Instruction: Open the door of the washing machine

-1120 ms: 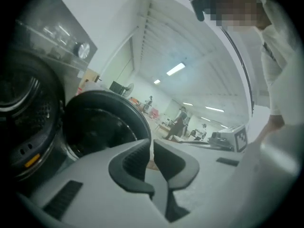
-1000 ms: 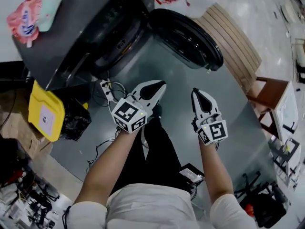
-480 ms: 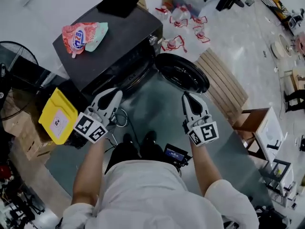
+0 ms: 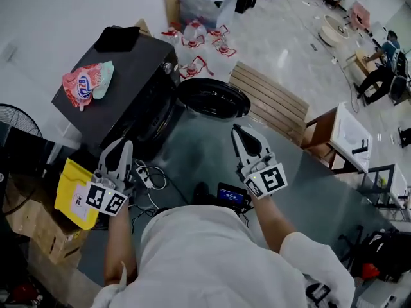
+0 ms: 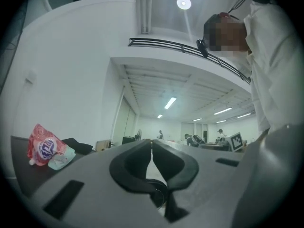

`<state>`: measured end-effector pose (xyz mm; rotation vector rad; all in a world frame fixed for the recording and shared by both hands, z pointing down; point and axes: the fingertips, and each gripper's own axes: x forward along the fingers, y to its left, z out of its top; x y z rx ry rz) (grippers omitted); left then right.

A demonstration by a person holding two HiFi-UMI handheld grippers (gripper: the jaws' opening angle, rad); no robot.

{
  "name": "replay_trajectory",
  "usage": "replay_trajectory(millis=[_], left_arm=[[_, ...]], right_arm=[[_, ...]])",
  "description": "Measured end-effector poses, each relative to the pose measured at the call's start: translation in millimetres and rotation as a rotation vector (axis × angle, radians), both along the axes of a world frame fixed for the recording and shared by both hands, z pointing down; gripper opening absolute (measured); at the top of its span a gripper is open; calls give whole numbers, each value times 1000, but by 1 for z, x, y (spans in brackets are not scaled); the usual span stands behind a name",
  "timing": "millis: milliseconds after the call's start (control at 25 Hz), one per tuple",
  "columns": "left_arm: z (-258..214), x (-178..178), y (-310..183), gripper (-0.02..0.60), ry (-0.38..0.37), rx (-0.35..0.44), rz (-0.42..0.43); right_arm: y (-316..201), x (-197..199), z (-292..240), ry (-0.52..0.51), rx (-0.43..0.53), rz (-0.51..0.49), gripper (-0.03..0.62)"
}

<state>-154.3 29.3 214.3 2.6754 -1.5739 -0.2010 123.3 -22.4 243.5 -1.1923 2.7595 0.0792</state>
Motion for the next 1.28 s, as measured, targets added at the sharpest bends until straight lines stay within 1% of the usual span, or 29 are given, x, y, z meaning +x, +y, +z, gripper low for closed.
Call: replay_trajectory(millis=[80, 160, 240, 360, 520, 600, 840, 960, 1040, 1160, 1200, 1280], left_arm=[[-1, -5, 12, 17, -20, 10, 4], [0, -14, 23, 17, -21, 10, 2], [2, -23, 38, 17, -20, 11, -5], [5, -38, 62, 17, -42, 12, -18], [17, -61, 96, 18, 1, -15, 0], [24, -65, 115, 18, 6, -24, 13], [52, -56, 165, 18, -2, -63, 83], [66, -47, 185, 17, -14, -75, 109], [74, -38, 197, 17, -5, -90, 124], [80, -25, 213, 17, 51, -114, 140], [81, -21, 218, 17, 57, -117, 139], [81, -13, 226, 17, 36, -113, 128]], right_arm=[[18, 4, -7, -3, 2, 53, 34], [38, 3, -12, 0, -3, 97, 34], [59, 1, -16, 14, -3, 126, 34], [88, -6, -17, 34, -8, 174, 34], [123, -21, -19, 23, -7, 223, 34], [144, -26, -17, 16, -17, 237, 34], [211, -32, 1, 64, -60, 288, 32], [240, -27, 8, 96, -79, 315, 32], [257, -22, 13, 105, -100, 329, 32], [277, -15, 18, 113, -121, 325, 32], [282, -12, 20, 114, -123, 318, 32], [287, -6, 24, 113, -128, 302, 32]])
